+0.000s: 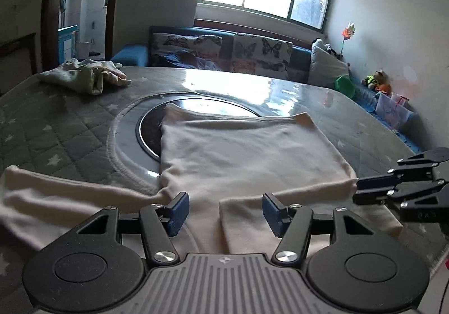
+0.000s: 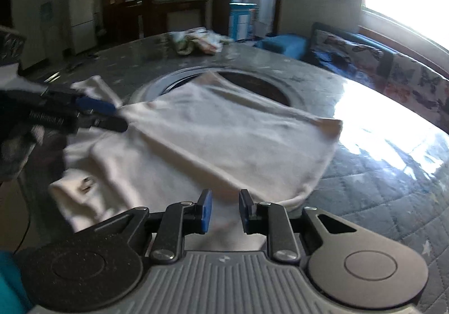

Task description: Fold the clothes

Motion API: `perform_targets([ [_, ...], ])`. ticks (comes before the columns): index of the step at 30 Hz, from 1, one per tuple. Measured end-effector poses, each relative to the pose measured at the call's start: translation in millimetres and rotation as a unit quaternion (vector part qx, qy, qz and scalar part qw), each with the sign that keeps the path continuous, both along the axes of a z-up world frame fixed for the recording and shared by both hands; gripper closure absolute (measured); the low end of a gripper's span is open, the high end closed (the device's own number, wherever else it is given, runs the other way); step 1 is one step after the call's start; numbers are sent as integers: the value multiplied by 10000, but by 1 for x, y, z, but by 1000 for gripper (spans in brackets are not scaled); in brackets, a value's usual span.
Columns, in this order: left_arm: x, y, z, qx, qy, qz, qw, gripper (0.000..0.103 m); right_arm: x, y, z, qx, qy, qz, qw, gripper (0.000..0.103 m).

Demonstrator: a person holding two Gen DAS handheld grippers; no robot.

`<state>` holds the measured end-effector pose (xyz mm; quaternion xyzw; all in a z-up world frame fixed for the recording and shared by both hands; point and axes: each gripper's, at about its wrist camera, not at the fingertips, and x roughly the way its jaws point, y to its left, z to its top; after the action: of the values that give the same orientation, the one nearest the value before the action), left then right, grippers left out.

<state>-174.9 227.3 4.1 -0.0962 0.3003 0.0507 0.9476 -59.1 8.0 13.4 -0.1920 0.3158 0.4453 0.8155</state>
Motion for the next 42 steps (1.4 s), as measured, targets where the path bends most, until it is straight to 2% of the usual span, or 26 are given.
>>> perform_targets([
  [3,-13,-16,-1,320,-2,-238,9992,42,-12,0,-5,-103,55,176,9998,75],
  [5,-15,-26,-8,628,89,-275,9976,42,-21,0,-10,-206,69,314,9993,75],
  [6,-15,-27,-11,660,160,-255,9974,42,-24,0,-11,-252,44,354,9990,74],
  [9,-16,-23,-17,569,321,-149,9978,42,-30,-2,-9,-282,-21,401,9988,71],
  [14,-27,-11,-7,405,70,190,9990,41,-33,0,-3,-245,-146,480,9984,66],
  [19,-29,-7,-18,626,373,372,9966,41,-27,5,-12,-283,-48,404,9988,65],
  [21,-35,0,-15,578,272,500,9967,35,-27,4,-11,-252,-56,417,9988,64],
  [23,-41,15,-10,546,120,843,9949,29,-27,4,-10,-223,-67,418,9989,59],
  [25,-44,33,-5,556,40,1327,9896,28,-26,4,-9,-216,-74,410,9989,58],
  [27,-47,54,-2,556,-18,1868,9808,28,-26,4,-10,-220,-65,405,9989,58],
  [31,-52,104,-5,548,88,3031,9513,28,-27,5,-12,-212,-32,393,9990,57],
  [34,-54,135,-10,473,199,3528,9343,29,-27,4,-12,-209,-20,383,9990,56],
  [36,-55,150,-13,315,251,3707,9279,30,-27,3,-11,-215,-28,373,9991,56],
  [37,-56,156,-14,218,275,3784,9250,34,-28,3,-11,-213,-27,368,9991,55],
  [40,-57,169,-19,16,305,3881,9211,45,-28,3,-11,-207,-22,360,9991,55],
  [42,-56,170,-20,51,312,3860,9220,48,-29,3,-11,-204,-17,350,9992,55],
])
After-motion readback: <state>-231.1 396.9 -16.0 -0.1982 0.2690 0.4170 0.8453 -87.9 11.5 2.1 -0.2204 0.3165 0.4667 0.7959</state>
